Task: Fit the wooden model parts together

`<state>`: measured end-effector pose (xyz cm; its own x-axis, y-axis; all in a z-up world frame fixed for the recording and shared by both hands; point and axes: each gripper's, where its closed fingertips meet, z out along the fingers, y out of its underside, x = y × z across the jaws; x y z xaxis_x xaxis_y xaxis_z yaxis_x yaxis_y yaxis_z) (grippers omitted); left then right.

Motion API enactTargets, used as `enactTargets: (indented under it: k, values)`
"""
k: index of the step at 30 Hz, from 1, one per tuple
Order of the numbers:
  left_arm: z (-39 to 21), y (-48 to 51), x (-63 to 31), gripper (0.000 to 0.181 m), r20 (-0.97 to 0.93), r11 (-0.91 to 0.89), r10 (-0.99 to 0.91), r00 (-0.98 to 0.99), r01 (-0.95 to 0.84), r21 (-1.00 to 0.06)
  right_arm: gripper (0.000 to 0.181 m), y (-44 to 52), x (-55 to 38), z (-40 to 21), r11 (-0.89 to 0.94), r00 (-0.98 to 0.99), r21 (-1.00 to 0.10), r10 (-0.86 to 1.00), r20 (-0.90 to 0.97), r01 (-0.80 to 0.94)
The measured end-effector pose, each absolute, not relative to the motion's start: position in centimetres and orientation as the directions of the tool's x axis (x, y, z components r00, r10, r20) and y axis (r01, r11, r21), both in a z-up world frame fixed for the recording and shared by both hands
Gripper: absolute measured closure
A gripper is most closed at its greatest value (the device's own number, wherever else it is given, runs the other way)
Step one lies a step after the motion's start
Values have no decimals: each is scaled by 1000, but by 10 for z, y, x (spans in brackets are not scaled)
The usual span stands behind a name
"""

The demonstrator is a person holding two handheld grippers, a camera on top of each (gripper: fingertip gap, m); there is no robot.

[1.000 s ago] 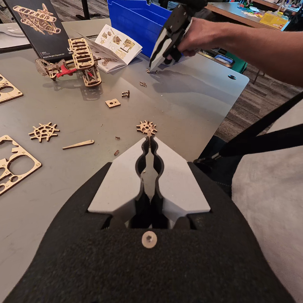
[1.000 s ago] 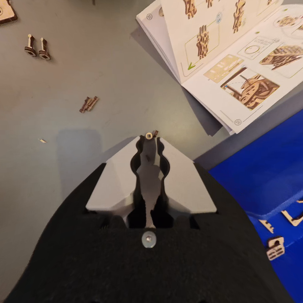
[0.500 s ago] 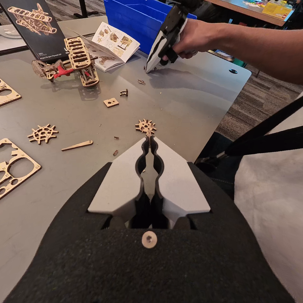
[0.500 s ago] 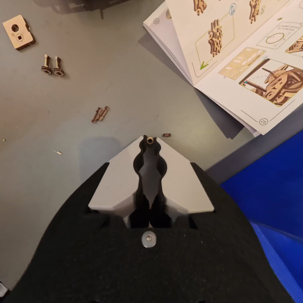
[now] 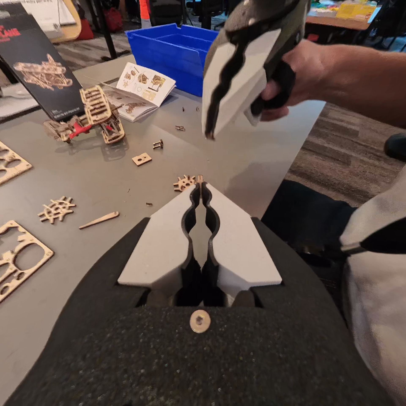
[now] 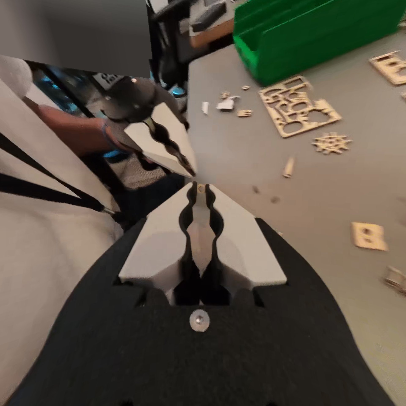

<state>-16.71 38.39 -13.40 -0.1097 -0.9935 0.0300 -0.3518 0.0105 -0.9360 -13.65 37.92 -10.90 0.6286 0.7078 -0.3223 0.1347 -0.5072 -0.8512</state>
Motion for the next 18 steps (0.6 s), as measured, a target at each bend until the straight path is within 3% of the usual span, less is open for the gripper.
enactTargets:
  k: [3,7,10,18]
  values:
    - [-131,385,-168,181,-98,124,-991,-91,-347,-930,175,381,-163,-119,-527,643,-846,677,-358,85]
    - [-137,382,-168,181,-278,290,-957,-86,-385,-876,175,387,-170,-116,-548,639,-823,582,-503,-149]
    - [-140,380,-167,181,-321,330,-943,-93,-399,-855,175,382,-172,-121,-558,618,-805,564,-547,-202]
    - [-142,381,-167,181,-308,319,-947,-93,-406,-856,175,382,-175,-124,-525,678,-842,575,-458,-124]
